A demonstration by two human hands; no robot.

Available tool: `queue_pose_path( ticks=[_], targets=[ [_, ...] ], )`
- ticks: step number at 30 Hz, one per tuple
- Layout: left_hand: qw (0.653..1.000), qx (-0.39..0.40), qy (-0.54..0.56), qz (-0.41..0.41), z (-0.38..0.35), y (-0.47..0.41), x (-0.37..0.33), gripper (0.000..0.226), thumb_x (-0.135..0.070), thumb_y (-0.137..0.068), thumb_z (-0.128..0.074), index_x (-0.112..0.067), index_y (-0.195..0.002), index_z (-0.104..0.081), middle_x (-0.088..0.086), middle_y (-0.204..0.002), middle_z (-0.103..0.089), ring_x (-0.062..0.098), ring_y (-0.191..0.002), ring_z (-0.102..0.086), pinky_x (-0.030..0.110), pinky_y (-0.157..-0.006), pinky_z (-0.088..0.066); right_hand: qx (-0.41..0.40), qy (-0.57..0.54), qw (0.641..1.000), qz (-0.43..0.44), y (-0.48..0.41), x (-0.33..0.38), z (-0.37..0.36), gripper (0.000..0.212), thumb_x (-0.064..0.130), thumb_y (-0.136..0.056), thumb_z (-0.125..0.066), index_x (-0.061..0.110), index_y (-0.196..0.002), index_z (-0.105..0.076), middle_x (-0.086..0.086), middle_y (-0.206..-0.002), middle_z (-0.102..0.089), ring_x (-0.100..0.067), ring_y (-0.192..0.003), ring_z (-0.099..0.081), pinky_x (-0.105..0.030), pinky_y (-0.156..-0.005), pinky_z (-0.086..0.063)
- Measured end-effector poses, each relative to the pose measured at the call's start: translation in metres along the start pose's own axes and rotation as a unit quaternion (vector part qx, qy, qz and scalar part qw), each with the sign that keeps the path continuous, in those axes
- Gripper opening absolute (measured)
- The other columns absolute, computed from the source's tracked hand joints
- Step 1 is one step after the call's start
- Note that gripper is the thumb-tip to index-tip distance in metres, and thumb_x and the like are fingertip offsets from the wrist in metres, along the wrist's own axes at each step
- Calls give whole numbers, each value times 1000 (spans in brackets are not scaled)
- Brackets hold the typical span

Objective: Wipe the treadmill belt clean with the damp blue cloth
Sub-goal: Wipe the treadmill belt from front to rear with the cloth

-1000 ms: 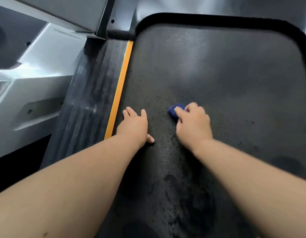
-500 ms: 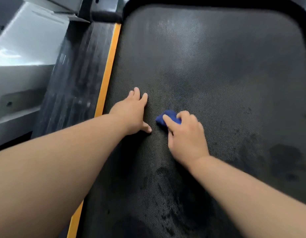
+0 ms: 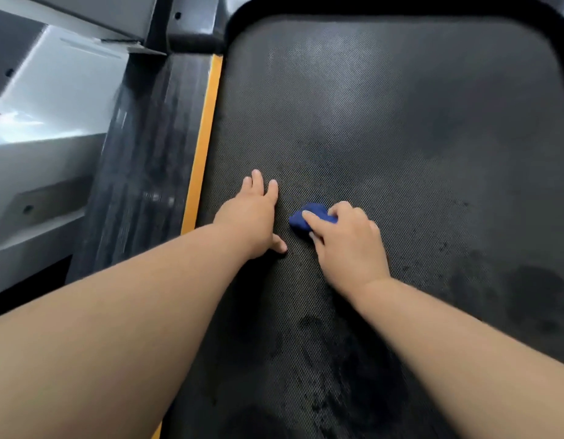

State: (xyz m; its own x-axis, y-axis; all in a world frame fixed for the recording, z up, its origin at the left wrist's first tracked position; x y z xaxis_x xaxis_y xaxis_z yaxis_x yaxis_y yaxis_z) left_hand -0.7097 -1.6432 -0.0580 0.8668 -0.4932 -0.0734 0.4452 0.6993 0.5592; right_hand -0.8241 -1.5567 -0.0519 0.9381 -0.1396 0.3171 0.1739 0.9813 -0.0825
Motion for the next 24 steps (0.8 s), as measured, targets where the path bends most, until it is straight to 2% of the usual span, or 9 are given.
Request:
queue_pose_path(
  ticks=[2,4,8,10,14,17,19,22,24],
  targets=[
    [1000,-1,1,-4,0,0,0,121,-54,-70,-75,-15,-152,5,14,-157,17,27,-146,7,44,-113,-24,-20,7,1000,13,-15,-3,1,24,21,-73,-73,22,-97,-72,-13,-88,-57,-36,-73,-55,-40,-62,-45],
    [1000,-2,4,-4,0,0,1,121,-54,-69,-75,-16,-152,5,14,-157,16,26,-146,7,44,-113,-24,-23,34,999,10,-46,-1,0,22,26,-84,-63,27,-106,-68,-12,-99,-55,-36,-88,-54,-42,-71,-44],
    [1000,-6,-1,-12,-2,0,2,121,-57,-69,-74,-17,-152,4,12,-158,16,25,-147,6,44,-114,-25,9,26,996,-90,-105,-9,-5,30,38,-97,-43,36,-123,-57,-6,-124,-46,-30,-116,-43,-40,-92,-37],
    [1000,-13,-2,-13,0,0,2,121,-57,-68,-74,-17,-152,3,12,-158,15,25,-147,5,44,-114,-24,10,23,996,-84,-87,-6,-3,30,36,-95,-46,34,-123,-58,-7,-121,-47,-31,-111,-45,-41,-90,-39],
    [1000,-4,0,-10,0,1,2,122,-57,-67,-75,-17,-152,3,14,-158,14,26,-147,4,45,-112,-27,-3,-9,1000,-19,17,-6,13,28,26,-79,-69,26,-107,-68,-12,-95,-56,-36,-78,-54,-42,-64,-47],
    [1000,-1,-5,-8,0,1,3,123,-57,-67,-76,-16,-152,3,15,-157,13,27,-147,3,45,-112,-27,3,32,999,19,26,-20,16,30,26,-71,-77,27,-100,-72,-9,-87,-58,-34,-71,-55,-41,-60,-48],
    [1000,-1,-8,-11,0,-2,1,122,-57,-68,-75,-16,-152,3,16,-157,13,28,-146,3,45,-112,-26,-9,62,998,9,-6,-23,18,24,28,-80,-69,28,-104,-70,-11,-95,-57,-36,-82,-56,-43,-68,-47],
    [1000,1,-19,-13,-2,-3,2,122,-59,-68,-73,-16,-152,4,18,-157,13,29,-146,3,45,-113,-23,13,68,994,-85,-69,-35,12,25,34,-93,-51,35,-116,-61,-8,-118,-49,-32,-110,-47,-42,-89,-40],
    [1000,1,-15,-19,-2,-3,2,121,-61,-68,-72,-19,-152,4,18,-157,12,29,-147,2,44,-115,-22,16,63,993,-104,-78,-33,10,27,31,-94,-49,34,-119,-60,-8,-122,-46,-31,-113,-44,-41,-92,-38]
  ],
)
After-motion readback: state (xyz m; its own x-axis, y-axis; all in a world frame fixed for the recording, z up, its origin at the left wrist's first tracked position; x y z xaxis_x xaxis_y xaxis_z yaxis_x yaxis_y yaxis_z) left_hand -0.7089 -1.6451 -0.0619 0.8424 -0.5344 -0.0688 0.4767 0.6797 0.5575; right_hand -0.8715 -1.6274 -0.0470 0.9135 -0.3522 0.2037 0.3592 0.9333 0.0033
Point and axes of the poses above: each hand's wrist, its own y-axis away from the middle knuckle, its own z-axis out of the back of the hand, x = y × z, the point moved 6 cm from there along -y, towards the middle knuckle
